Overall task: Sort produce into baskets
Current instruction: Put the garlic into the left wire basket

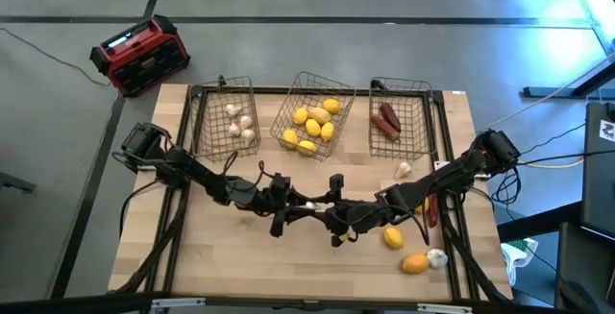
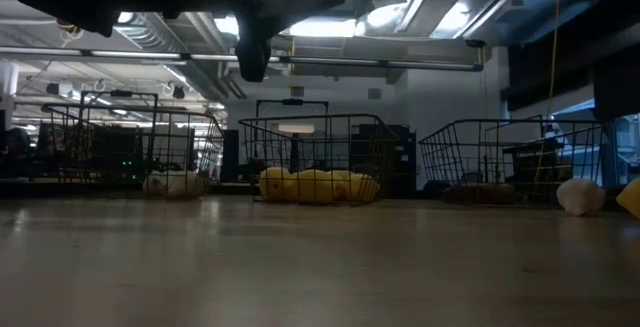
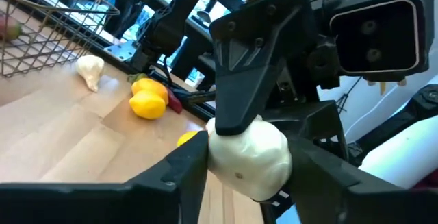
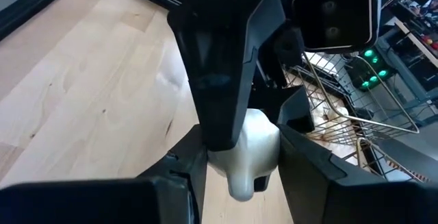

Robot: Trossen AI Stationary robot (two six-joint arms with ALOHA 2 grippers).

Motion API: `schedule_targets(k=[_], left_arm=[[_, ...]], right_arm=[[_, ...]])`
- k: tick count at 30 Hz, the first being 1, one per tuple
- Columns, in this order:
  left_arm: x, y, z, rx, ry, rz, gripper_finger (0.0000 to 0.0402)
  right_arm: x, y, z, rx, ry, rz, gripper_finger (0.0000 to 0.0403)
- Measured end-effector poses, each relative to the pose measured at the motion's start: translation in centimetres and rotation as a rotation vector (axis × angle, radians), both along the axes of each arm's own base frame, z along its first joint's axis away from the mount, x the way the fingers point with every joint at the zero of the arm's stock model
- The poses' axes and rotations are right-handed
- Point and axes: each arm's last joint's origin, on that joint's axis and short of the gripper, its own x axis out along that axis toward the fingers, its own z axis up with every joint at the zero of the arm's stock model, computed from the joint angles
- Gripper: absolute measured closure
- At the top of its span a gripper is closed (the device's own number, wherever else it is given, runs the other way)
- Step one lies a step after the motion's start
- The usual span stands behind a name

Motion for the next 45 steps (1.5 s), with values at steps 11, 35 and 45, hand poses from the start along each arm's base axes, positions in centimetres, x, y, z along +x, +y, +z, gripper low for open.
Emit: schedule_targets(k=[11,35,45], left_arm=[[0.0,0.0,0.1,0.025,-0.001,0.006,0.0255],[-4.3,1.6,3.7,0.243,0.307,0.057,0.0256],[-10.7,4.6,9.4,0.224,0.495,0.253,0.0257]], right_arm=[[0.1,0.0,0.2,0.029,-0.029,-0.021,0.0206],[-6.2,3.1,-1.8,0.334,0.219,-0.161,0.0165],[-7.2,0.6,-6.6,0.417,0.241,-0.336,0.0165]])
